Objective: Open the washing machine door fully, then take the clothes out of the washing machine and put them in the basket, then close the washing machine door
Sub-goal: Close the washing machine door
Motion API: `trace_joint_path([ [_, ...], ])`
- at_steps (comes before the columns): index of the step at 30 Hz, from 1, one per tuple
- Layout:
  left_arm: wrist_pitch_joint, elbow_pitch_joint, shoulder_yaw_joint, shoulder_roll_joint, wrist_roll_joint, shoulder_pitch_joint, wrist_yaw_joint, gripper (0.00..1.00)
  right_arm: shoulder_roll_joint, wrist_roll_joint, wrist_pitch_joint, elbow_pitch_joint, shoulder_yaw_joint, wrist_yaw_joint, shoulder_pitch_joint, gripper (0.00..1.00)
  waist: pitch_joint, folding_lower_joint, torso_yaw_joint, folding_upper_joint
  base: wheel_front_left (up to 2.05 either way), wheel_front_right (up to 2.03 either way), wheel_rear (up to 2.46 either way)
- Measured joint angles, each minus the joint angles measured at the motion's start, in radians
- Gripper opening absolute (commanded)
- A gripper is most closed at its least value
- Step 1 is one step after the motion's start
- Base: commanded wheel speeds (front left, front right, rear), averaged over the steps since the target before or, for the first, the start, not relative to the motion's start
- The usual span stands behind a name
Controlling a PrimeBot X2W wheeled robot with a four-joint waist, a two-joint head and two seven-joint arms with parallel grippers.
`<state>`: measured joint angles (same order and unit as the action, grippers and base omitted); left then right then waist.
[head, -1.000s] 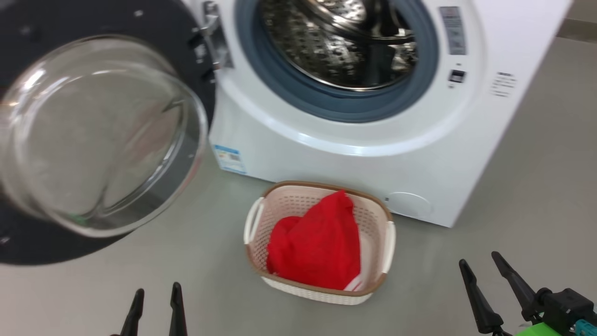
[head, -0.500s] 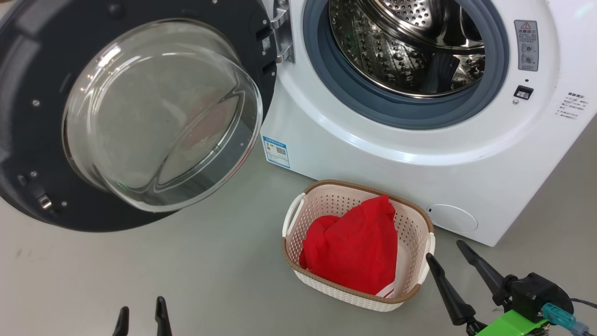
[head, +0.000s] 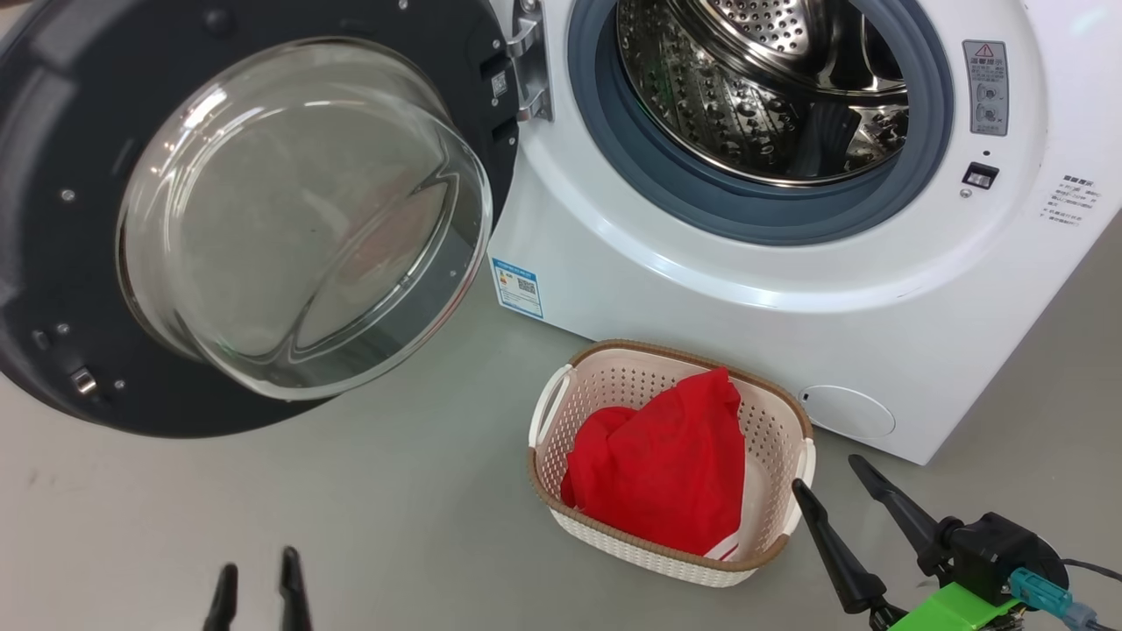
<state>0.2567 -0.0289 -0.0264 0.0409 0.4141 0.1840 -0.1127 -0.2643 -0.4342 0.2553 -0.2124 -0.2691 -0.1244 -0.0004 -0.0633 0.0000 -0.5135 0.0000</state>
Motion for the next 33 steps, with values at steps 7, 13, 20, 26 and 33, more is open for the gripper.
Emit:
trace_joint_path([
  [7, 0.0, 0.125, 0.106, -0.001, -0.033, -0.089, 0.061, 0.0, 0.014, 0.0, 0.0, 0.002, 0.03, 0.0, 0.007, 1.0, -0.005, 0.0, 0.003, 0.0, 0.0, 0.0, 0.0],
  [13, 0.0, 0.243, 0.237, -0.004, -0.118, -0.254, 0.161, 0.0, 0.025, 0.001, 0.0, 0.008, 0.06, 0.0, 0.041, 1.0, -0.016, 0.0, 0.006, 0.0, 0.0, 0.0, 0.0],
  [20, 0.001, 0.253, 0.364, 0.079, -0.113, -0.534, 0.229, 0.0, 0.035, 0.004, 0.0, 0.023, 0.092, 0.0, 0.043, 1.0, -0.04, 0.0, 0.005, 0.0, 0.0, 0.0, 0.0],
  [26, 0.002, 0.078, 0.44, 0.187, -0.017, -0.785, 0.237, 0.0, 0.025, 0.005, 0.0, 0.032, 0.099, 0.0, 0.041, 1.0, -0.078, 0.0, 0.013, 0.0, 0.0, 0.0, 0.0],
  [33, -0.095, -0.342, 0.52, 0.318, 0.175, -1.001, 0.238, 0.0, 0.012, 0.005, 0.0, 0.039, 0.101, 0.0, 0.036, 1.0, -0.118, 0.0, 0.033, 0.0, 0.0, 0.0, 0.0],
])
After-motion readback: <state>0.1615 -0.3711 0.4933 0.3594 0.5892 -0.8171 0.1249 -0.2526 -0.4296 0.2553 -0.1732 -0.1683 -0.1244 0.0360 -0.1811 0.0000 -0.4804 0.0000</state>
